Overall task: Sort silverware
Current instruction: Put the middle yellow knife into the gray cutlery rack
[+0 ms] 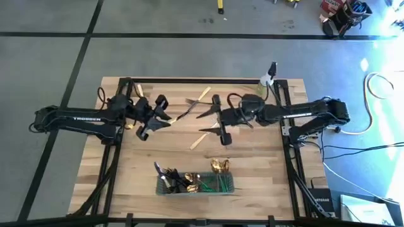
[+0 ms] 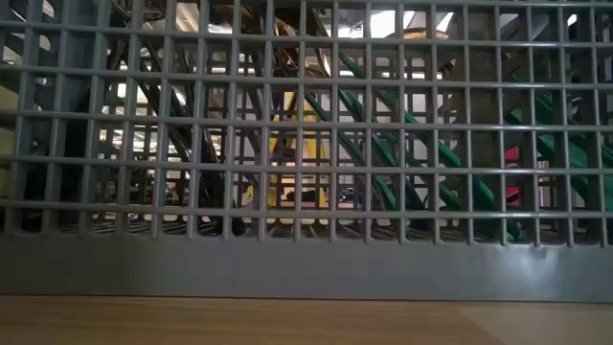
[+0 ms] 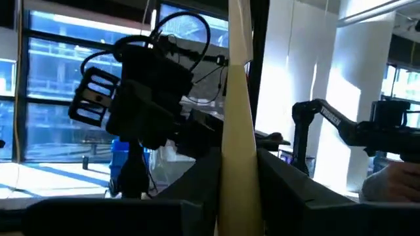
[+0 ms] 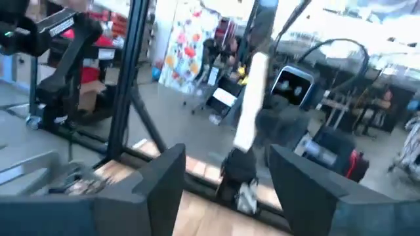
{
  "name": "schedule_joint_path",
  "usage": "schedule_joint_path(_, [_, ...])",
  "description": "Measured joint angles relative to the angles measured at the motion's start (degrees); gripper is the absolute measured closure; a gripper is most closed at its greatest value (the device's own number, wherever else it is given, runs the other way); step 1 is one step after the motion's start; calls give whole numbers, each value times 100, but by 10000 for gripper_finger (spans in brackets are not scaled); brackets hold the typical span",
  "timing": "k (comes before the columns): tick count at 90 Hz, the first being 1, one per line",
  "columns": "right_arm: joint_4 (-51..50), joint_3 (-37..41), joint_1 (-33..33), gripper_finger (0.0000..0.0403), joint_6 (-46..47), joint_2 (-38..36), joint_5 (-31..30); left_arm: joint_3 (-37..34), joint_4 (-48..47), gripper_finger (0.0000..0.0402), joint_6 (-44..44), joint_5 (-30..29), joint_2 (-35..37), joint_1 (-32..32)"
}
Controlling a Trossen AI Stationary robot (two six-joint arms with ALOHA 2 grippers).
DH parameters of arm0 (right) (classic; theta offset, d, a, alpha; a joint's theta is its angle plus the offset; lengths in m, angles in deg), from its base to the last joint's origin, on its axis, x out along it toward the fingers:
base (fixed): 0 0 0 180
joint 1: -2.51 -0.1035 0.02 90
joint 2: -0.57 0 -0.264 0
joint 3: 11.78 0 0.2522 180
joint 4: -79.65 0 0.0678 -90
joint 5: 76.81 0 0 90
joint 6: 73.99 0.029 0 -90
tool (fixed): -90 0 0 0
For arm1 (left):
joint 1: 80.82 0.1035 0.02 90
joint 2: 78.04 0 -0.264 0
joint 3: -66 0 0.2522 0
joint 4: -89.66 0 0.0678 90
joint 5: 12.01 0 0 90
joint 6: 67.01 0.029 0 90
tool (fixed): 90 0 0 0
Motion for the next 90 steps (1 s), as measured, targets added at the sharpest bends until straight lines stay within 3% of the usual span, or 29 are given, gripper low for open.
schedule_joint_path(33, [-47, -1184, 359, 201, -6, 1204, 866, 2, 667, 329, -309, 111, -665, -37])
schedule_joint_path(48, [-53, -1478, 410, 201, 30, 1440, 1560, 2, 732, 329, -392, 125, -722, -31])
schedule_joint_path(90, [-273, -2116, 397, 218, 90, 1875, 1775, 4, 708, 329, -370, 39, -725, -15])
